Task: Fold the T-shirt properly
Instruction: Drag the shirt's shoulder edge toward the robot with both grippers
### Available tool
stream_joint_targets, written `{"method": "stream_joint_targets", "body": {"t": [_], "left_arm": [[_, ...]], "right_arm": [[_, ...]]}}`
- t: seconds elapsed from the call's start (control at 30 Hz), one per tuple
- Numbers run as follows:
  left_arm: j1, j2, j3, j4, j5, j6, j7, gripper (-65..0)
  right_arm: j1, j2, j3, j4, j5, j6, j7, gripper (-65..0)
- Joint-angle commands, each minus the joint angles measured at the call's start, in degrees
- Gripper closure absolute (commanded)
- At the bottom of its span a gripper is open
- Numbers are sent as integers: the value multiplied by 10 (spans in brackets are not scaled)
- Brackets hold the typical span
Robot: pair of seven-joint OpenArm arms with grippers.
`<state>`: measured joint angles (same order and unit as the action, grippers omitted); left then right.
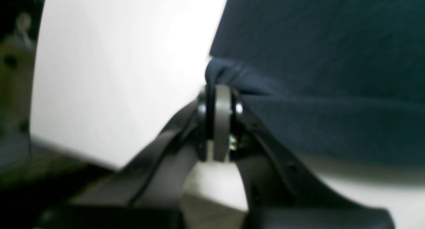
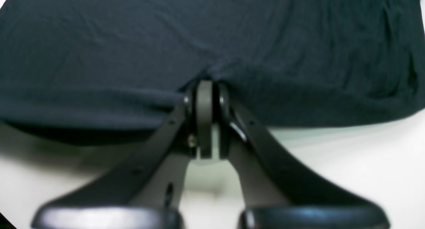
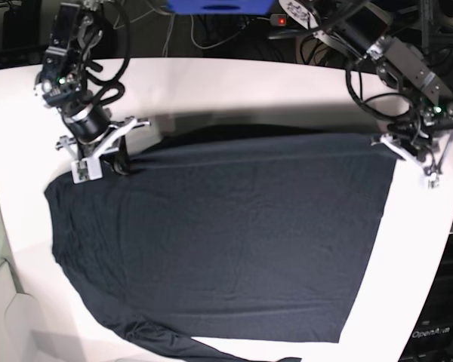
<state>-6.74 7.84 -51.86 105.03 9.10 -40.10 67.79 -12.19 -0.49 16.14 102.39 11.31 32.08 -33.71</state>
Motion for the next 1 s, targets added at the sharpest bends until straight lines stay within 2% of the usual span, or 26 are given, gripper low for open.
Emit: {"method": "stream_joint_targets", "body": {"t": [0.0, 0.23, 0.43, 0.7, 0.97], "left_arm": [[-15, -11, 14, 8, -6, 1, -3, 0], [-54, -13, 52, -9, -5, 1, -3, 0], [-74, -15, 50, -48, -5, 1, -8, 0], [-74, -49, 45, -103, -10, 1, -9, 0], [-85, -49, 22, -137, -6, 1, -44, 0]], "right_arm": [[15, 4, 2, 9, 9, 1, 7, -2], [63, 17, 1, -1, 9, 1, -14, -2], [99, 33, 1, -49, 9, 1, -36, -2], [120, 44, 1, -87, 9, 2, -34, -2], [129, 46, -11, -92, 9, 2, -35, -2]]}}
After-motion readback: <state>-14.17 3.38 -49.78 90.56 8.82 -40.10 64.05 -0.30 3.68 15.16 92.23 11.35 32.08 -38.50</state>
